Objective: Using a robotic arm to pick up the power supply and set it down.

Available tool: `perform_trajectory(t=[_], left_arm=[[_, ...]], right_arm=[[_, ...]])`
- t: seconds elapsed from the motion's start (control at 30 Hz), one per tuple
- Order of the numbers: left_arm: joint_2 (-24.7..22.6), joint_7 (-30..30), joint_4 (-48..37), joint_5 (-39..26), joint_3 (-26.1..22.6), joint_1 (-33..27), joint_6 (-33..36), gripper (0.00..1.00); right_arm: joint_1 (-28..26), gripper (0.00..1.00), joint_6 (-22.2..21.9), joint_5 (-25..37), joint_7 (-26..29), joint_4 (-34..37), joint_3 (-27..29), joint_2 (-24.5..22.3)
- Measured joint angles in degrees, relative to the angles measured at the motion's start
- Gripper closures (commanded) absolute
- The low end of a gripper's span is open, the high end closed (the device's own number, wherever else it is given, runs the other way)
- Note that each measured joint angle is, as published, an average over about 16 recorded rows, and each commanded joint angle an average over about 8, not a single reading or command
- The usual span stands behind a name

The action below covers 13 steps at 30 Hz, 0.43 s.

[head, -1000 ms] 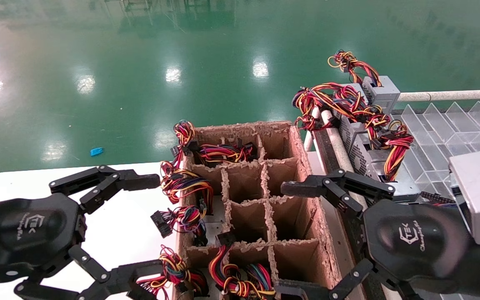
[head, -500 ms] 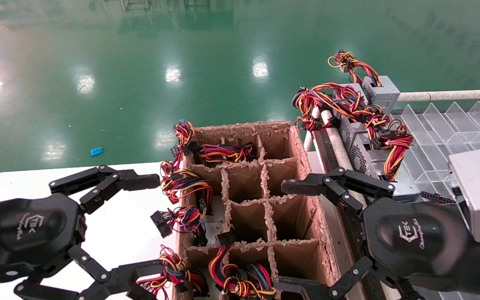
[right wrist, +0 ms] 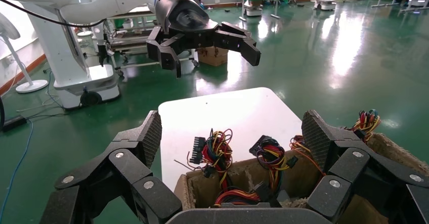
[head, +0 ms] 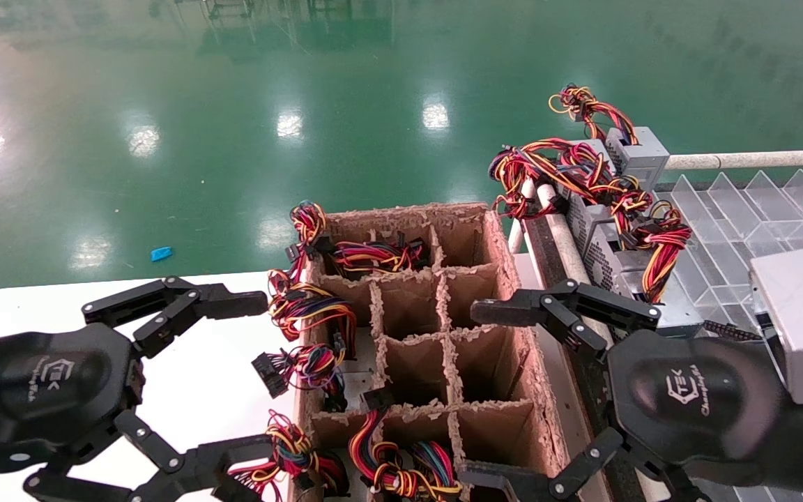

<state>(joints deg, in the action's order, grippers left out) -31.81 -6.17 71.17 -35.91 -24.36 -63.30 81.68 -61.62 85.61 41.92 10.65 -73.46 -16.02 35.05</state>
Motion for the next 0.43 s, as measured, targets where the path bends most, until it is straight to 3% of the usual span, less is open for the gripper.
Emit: perform_trajectory(t=[0.43], left_arm=[[0.0,0.0,0.0,0.0,0.0,0.0,0.0,0.00]], right_arm=[[0.0,0.00,0.0,0.0,0.0,0.0,0.0,0.0]])
